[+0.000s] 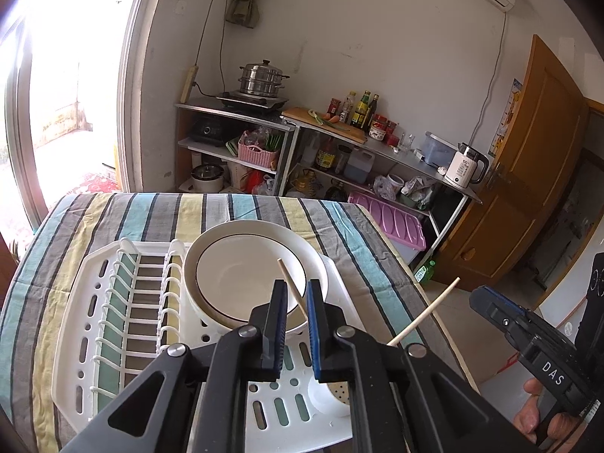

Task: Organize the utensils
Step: 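Lower the chopsticks into the white cup and open both tools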

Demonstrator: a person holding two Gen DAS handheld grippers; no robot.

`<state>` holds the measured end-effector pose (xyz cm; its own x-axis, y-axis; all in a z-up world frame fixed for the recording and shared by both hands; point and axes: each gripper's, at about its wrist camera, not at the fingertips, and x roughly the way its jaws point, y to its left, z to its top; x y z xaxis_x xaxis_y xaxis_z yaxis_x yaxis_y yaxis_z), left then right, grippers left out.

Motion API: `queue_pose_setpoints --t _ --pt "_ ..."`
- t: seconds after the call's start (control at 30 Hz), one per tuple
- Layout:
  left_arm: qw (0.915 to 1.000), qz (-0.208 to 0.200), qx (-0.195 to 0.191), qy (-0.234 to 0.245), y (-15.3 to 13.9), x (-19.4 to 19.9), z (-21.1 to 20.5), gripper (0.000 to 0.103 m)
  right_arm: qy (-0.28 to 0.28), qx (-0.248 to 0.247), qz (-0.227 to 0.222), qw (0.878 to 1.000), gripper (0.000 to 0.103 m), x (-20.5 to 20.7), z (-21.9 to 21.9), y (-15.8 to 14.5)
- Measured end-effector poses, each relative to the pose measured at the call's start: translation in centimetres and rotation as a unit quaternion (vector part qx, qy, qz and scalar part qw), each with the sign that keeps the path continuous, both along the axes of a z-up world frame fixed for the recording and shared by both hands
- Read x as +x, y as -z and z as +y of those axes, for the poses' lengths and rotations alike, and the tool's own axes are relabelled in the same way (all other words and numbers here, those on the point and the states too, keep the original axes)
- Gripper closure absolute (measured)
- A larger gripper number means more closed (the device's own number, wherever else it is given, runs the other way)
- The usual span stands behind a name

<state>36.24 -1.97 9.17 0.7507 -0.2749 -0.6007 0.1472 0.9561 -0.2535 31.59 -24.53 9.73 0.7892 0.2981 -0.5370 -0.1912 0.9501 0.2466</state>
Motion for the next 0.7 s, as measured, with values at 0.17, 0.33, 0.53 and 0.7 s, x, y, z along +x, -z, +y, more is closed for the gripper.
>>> queue_pose_setpoints --t 0.17,0.33,0.53,0.7 --pt "1.0 -0.006 0.008 -0.001 -0.1 -2.4 0.6 0.093 -0.001 -0.005 0.0 1.0 0.085 -1.4 -0.1 0.0" --pt "0.9992 -0.022 0.032 0.011 0.0 -6.6 0.6 0.093 -0.015 -0.013 -0.015 1.0 0.085 -4.6 0.1 -0.1" --pt "0.9971 -0.029 0.063 0.031 1.4 -12.7 0.7 0.093 -0.043 -0.015 -0.016 0.999 0.085 -8.9 0.9 1.1" --pt "0.9968 -0.018 0.069 0.036 3.4 -17.5 1.1 0.093 -0.066 -0.021 -0.006 0.998 0.085 -12.3 2.0 2.7"
